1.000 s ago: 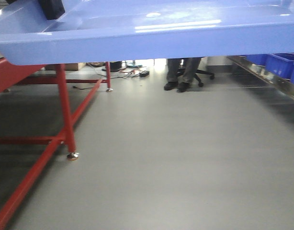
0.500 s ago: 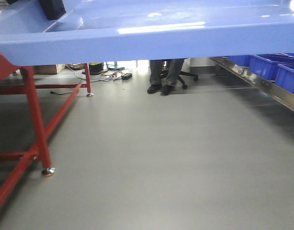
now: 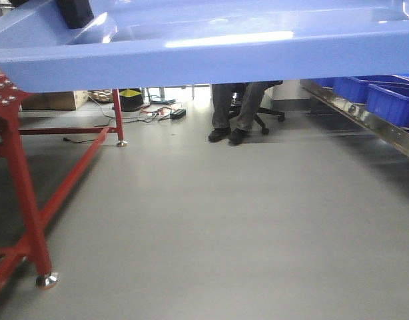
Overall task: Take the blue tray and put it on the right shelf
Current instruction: 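Hold the tray raised while the base drives to the shelving rack, then carry the tray up above the metal shelf edge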
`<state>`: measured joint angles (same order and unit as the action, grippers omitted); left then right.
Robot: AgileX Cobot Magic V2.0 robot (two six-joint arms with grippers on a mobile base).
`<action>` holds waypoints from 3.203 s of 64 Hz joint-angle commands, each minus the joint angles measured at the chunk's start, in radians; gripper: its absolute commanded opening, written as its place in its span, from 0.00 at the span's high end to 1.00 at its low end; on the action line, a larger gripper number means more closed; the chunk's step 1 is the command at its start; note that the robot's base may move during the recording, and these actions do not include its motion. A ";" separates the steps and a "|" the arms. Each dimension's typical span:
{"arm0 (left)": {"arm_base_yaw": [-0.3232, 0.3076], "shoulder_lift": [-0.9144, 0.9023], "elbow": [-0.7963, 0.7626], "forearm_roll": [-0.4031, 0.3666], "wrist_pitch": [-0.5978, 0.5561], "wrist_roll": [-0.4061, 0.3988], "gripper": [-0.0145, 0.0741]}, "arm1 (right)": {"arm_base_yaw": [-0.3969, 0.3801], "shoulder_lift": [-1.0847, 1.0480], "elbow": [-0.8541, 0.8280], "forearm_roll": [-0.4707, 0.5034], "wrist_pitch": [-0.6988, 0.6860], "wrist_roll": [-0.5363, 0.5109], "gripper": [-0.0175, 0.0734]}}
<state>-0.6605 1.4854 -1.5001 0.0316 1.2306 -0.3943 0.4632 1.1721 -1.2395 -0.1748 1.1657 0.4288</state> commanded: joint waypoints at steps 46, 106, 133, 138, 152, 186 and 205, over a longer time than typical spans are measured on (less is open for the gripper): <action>-0.015 -0.034 -0.021 -0.037 0.049 0.044 0.89 | 0.001 -0.026 -0.029 -0.004 -0.103 -0.025 0.75; -0.015 -0.034 -0.021 -0.041 0.049 0.044 0.89 | 0.001 -0.026 -0.029 -0.004 -0.103 -0.025 0.75; -0.015 -0.034 -0.021 -0.041 0.049 0.044 0.89 | 0.001 -0.026 -0.029 -0.004 -0.103 -0.025 0.75; -0.015 -0.034 -0.021 -0.041 0.049 0.044 0.89 | 0.001 -0.026 -0.029 -0.004 -0.103 -0.025 0.75; -0.015 -0.034 -0.021 -0.041 0.049 0.044 0.89 | 0.001 -0.026 -0.029 -0.004 -0.103 -0.025 0.75; -0.015 -0.034 -0.021 -0.041 0.049 0.044 0.89 | 0.001 -0.026 -0.029 -0.004 -0.103 -0.025 0.75; -0.015 -0.034 -0.021 -0.041 0.049 0.044 0.89 | 0.001 -0.026 -0.029 -0.004 -0.103 -0.025 0.75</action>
<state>-0.6605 1.4832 -1.4997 0.0121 1.2330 -0.3943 0.4608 1.1704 -1.2395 -0.1836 1.1723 0.4259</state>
